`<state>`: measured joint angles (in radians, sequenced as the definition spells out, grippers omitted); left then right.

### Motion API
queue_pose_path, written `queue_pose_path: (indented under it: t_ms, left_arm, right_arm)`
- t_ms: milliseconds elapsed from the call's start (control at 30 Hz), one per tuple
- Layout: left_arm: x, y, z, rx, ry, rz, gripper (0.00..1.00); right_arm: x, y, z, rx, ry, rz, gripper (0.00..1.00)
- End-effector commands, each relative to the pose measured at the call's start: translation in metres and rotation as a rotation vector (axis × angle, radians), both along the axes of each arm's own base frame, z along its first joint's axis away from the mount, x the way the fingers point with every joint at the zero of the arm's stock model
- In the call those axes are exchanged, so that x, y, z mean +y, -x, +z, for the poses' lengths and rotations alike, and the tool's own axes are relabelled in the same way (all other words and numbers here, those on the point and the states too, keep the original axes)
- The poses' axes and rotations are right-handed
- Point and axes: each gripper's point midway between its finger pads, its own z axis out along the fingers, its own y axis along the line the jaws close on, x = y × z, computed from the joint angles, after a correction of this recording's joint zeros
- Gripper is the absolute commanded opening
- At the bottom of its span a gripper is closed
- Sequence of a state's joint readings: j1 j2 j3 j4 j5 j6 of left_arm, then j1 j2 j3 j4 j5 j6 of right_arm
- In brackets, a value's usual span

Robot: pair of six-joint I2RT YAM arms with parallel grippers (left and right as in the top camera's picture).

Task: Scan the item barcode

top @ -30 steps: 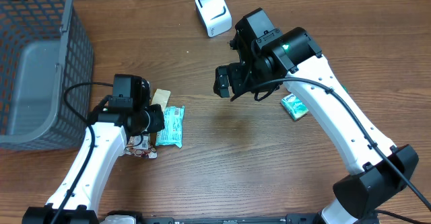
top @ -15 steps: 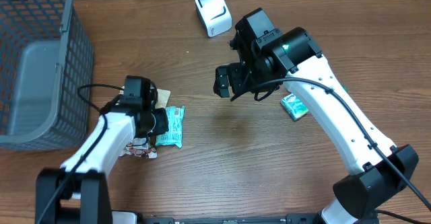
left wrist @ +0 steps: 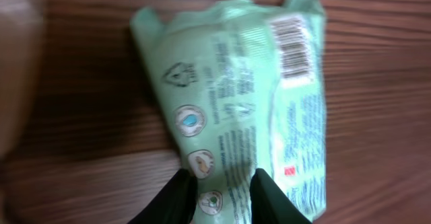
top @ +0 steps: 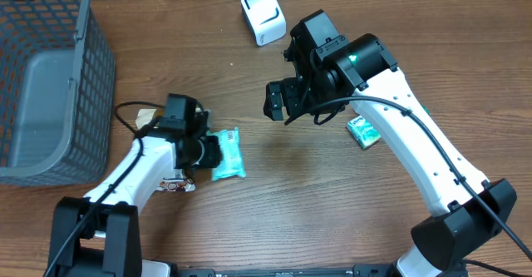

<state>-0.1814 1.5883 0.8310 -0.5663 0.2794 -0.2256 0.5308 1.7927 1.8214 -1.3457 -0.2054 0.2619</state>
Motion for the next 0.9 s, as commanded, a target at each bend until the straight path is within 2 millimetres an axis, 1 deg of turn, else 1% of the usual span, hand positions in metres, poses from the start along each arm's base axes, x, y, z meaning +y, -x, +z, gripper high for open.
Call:
queue_pose_path:
  t_ms: [0,133,200,233,400,567,700,733,867]
  left_arm:
    - [-0.032,0.0,0.007,-0.024,0.082,-0.079,0.26]
    - [-0.055,-0.004,0.011,-0.064,0.097,-0.1,0.27]
    - [-0.061,-0.005,0.01,-0.078,0.08,-0.087,0.28]
    - [-0.061,-0.007,0.01,-0.084,0.063,-0.074,0.28]
    - [-0.051,-0.015,0.016,-0.058,0.01,0.081,0.25]
    - [-0.033,-0.014,0.022,-0.018,-0.069,0.149,0.25]
    - [-0.013,-0.013,0.017,-0.011,-0.171,0.214,0.26]
    - [-0.011,-0.012,0.014,-0.006,-0.184,0.223,0.26]
    - [-0.016,-0.013,-0.001,0.027,-0.174,0.215,0.26]
  right_arm:
    - [0.0,-0.002,0.008,-0.021,-0.014,-0.001,1.0]
    - [0.0,-0.002,0.008,-0.021,-0.014,-0.001,1.0]
    - [0.0,-0.002,0.008,-0.022,-0.014,-0.001,1.0]
    - [0.0,-0.002,0.008,-0.021,-0.014,-0.001,1.0]
    - [0.0,-0.002,0.008,-0.021,-0.014,-0.001,1.0]
    - [0.0,-0.002,0.008,-0.021,-0.014,-0.001,1.0]
    - [0.0,-0.002,0.008,-0.022,-0.014,-0.001,1.0]
    - [0.0,-0.002,0.008,-0.021,-0.014,-0.001,1.0]
    - [0.0,-0.002,0.008,-0.021,-0.014,-0.001,1.0]
